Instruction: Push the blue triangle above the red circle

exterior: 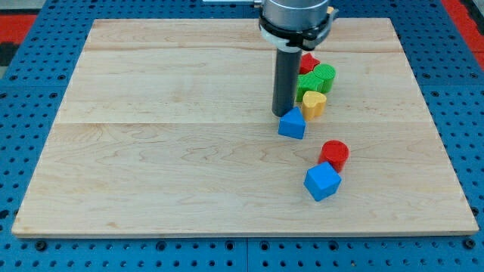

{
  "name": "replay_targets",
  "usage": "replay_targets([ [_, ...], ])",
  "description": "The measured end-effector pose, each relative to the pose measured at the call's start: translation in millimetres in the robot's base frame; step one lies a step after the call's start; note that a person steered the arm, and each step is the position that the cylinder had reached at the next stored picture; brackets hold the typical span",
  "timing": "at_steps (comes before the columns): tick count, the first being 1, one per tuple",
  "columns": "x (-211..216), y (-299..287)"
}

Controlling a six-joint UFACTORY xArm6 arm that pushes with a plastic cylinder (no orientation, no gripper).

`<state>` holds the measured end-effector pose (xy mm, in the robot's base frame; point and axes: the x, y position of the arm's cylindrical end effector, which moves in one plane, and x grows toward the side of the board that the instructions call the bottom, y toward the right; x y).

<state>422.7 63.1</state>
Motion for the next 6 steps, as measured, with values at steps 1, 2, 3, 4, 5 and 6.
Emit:
replay_targets([
  [1, 4, 0],
  [2, 8, -5],
  [3, 8, -32],
  [4, 17, -30],
  [5, 20, -8],
  [6, 21, 7],
])
